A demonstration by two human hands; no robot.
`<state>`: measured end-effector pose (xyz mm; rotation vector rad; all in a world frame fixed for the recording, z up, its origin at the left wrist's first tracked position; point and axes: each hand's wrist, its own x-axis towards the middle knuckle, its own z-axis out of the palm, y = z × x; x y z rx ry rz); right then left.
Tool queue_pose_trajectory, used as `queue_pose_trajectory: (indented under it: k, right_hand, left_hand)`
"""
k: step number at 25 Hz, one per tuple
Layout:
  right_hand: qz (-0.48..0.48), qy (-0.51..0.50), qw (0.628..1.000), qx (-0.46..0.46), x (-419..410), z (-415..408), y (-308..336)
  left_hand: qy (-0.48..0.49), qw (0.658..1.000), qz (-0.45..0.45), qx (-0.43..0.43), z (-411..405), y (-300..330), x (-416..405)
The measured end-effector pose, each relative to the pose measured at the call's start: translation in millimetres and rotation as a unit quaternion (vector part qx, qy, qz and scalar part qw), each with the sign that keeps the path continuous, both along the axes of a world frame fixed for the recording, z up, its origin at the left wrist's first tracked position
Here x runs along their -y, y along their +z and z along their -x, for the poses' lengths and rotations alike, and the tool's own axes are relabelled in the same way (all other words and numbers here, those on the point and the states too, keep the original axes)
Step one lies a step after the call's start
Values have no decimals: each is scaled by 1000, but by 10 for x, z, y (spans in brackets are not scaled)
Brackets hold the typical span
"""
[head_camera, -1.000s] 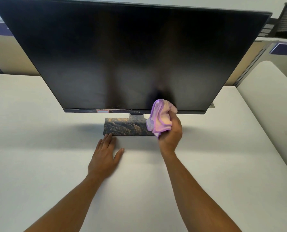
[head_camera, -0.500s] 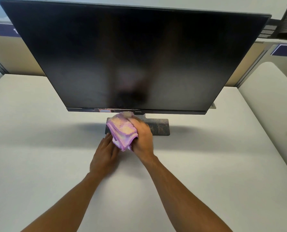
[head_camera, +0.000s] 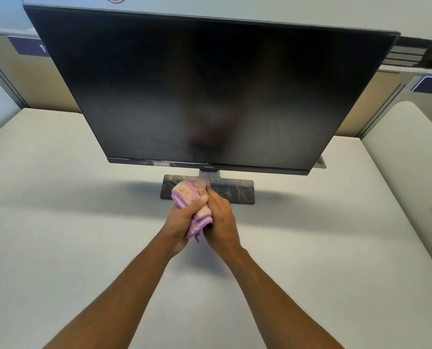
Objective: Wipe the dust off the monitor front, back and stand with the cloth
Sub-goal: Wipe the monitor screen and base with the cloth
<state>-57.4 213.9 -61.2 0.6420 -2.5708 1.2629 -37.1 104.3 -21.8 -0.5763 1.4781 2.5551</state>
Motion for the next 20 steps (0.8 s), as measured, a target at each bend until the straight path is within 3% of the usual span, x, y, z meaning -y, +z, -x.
queue_pose_trajectory:
  k: [4, 6, 9, 11, 17, 20]
  right_hand:
    - [-24, 59, 997, 37, -196, 0, -91]
    - [-58, 32, 998, 19, -346, 3, -184]
    - [-78, -66, 995, 23, -593, 66, -335]
    - [-107, -103, 989, 28, -691, 135, -405]
    - [-218, -114, 969, 26, -728, 297, -550]
    - [-245, -111, 963, 33, -734, 317, -607]
  left_hand:
    - [70, 993, 78, 49, 89, 4, 16]
    - [101, 978, 173, 59, 152, 35, 81]
    - [111, 916, 386, 7, 248, 123, 127]
    - [119, 871, 475, -41, 320, 187, 112]
    - [53, 765, 626, -145, 448, 119, -92]
    - [24, 725, 675, -136, 531, -8, -194]
